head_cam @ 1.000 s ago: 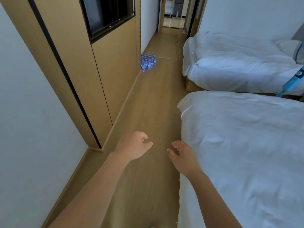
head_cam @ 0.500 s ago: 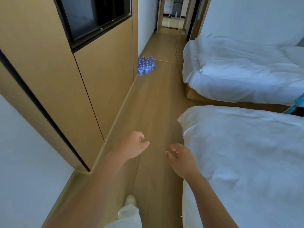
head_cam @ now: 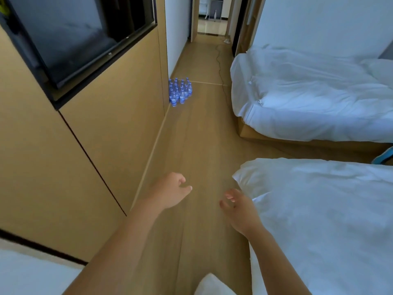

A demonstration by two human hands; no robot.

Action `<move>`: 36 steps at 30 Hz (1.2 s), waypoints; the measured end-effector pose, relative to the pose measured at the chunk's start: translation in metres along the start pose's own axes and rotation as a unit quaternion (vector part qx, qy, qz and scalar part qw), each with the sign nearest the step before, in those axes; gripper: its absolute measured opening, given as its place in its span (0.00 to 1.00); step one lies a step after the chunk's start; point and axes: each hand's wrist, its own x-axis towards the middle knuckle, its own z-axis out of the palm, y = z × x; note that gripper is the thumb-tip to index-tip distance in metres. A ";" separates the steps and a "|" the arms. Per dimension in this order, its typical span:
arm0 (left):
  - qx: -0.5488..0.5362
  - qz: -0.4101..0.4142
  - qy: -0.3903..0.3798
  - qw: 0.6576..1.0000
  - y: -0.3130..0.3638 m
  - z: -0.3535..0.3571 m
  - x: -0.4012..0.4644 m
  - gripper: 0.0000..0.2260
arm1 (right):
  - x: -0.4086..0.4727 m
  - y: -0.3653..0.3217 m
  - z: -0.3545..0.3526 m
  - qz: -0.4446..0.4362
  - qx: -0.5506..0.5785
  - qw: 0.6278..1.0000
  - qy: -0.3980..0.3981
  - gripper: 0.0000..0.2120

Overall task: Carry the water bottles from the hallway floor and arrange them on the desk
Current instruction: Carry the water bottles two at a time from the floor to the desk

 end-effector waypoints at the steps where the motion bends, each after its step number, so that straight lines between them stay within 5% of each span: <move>1: 0.005 -0.001 0.000 1.000 0.001 -0.004 0.016 0.19 | 0.016 0.000 0.000 0.002 0.001 1.000 0.000 0.16; 19: 0.028 -0.031 0.050 0.998 0.094 -0.090 0.357 0.18 | 0.387 -0.006 -0.075 -0.032 0.009 0.999 -0.010 0.16; 36: -0.002 -0.055 0.046 0.997 0.089 -0.198 0.681 0.18 | 0.719 -0.069 -0.065 -0.044 -0.005 0.998 -0.036 0.16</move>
